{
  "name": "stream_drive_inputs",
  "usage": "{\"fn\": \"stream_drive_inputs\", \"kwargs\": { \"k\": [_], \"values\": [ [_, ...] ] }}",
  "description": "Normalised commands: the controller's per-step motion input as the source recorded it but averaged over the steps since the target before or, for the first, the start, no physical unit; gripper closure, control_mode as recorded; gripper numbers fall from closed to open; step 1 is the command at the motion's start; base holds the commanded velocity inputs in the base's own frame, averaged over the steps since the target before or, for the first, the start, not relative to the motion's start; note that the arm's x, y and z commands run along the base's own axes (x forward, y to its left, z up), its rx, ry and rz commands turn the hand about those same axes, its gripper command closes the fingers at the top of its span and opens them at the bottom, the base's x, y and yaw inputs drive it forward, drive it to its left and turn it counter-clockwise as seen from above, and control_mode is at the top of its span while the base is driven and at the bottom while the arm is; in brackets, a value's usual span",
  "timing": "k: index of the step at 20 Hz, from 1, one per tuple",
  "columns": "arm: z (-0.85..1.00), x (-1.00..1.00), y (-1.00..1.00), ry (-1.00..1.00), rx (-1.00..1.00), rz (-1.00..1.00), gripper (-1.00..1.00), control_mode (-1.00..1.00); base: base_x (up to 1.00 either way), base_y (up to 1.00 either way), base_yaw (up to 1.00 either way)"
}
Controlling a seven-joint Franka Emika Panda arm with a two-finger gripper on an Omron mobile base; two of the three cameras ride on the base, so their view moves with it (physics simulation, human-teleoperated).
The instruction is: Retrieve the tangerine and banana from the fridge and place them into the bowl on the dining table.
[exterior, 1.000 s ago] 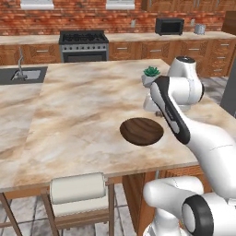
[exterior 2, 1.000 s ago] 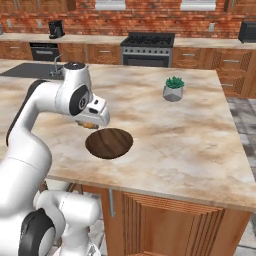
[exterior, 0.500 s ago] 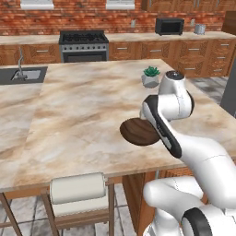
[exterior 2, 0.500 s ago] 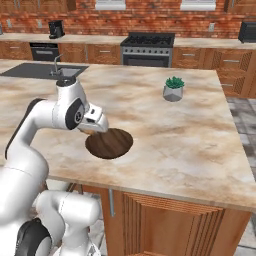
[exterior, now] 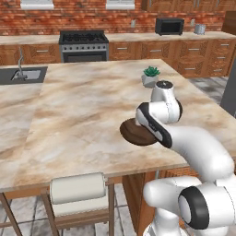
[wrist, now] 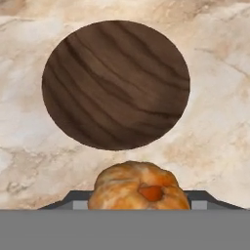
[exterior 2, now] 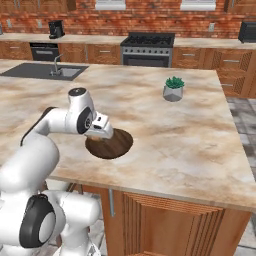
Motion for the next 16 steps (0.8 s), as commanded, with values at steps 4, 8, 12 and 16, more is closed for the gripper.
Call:
{"fn": "stream_drive_inputs", "kwargs": {
  "k": [4, 8, 12, 16],
  "values": [
    [-0.29, 0.54, 0.0, 0.18, 0.0, 0.0, 1.0, -1.0, 0.0, 0.0, 0.0],
    [-0.32, 0.51, 0.0, 0.13, 0.0, 0.0, 1.0, -1.0, 0.0, 0.0, 0.0],
    [-0.3, 0.49, 0.0, 0.12, 0.0, 0.0, 1.0, -1.0, 0.0, 0.0, 0.0],
    [-0.37, 0.43, 0.0, 0.06, 0.0, 0.0, 1.0, -1.0, 0.0, 0.0, 0.0]
  ]
}}
